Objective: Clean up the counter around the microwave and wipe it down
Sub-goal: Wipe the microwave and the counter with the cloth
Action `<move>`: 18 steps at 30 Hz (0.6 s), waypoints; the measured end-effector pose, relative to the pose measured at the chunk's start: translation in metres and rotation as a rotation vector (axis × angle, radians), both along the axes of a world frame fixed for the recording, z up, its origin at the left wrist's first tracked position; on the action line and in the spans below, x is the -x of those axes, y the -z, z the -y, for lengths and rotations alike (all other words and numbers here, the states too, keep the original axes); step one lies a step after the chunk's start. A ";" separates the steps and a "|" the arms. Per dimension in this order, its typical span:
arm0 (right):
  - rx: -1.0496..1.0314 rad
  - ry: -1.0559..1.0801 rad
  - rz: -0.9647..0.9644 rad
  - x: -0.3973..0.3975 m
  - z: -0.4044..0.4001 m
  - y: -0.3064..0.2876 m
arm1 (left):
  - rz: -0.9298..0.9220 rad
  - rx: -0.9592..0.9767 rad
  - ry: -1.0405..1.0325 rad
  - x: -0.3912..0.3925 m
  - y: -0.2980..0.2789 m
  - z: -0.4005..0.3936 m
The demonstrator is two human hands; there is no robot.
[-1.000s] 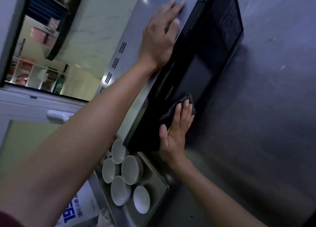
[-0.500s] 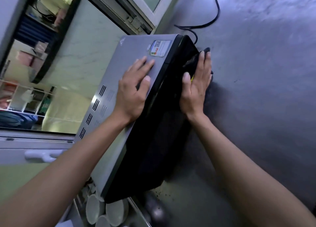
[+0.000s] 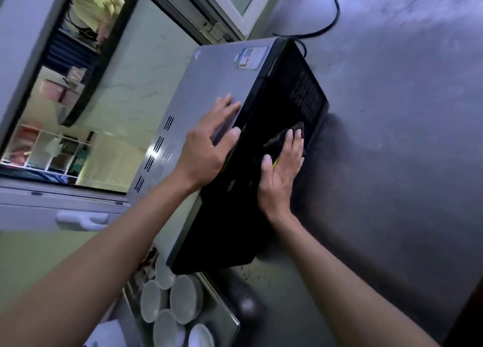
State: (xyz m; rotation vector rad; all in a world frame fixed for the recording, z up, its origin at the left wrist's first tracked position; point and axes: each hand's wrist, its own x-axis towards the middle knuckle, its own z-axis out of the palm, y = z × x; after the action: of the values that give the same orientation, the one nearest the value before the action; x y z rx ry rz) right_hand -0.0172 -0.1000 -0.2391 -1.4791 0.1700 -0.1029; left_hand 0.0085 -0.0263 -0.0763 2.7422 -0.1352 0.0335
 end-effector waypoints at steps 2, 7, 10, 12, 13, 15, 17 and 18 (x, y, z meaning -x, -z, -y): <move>0.002 -0.027 0.006 0.028 -0.009 0.003 | -0.011 -0.083 0.088 0.021 0.002 -0.007; 0.003 -0.051 0.030 0.086 -0.035 0.013 | 0.038 -0.113 0.102 0.031 0.006 -0.010; 0.004 -0.065 0.040 0.131 -0.056 0.020 | 0.048 -0.113 0.093 0.032 0.006 -0.008; 0.020 -0.081 0.075 0.161 -0.069 0.025 | 0.055 -0.096 0.089 0.033 0.007 -0.010; 0.030 -0.092 0.093 0.172 -0.074 0.027 | 0.058 -0.083 0.085 0.033 0.008 -0.010; 0.061 -0.115 0.126 0.183 -0.077 0.033 | 0.064 -0.057 0.072 0.033 0.009 -0.011; 0.093 -0.131 0.156 0.177 -0.073 0.038 | 0.068 -0.045 0.059 0.034 0.008 -0.011; 0.100 -0.130 0.159 0.168 -0.069 0.040 | 0.066 -0.044 0.057 0.034 0.008 -0.012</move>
State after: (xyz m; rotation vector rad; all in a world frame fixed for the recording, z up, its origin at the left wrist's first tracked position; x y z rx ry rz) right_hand -0.1851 -0.0310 -0.2786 -1.5701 -0.0608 -0.1252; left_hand -0.0257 -0.0145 -0.0843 2.7812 -0.2346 0.1071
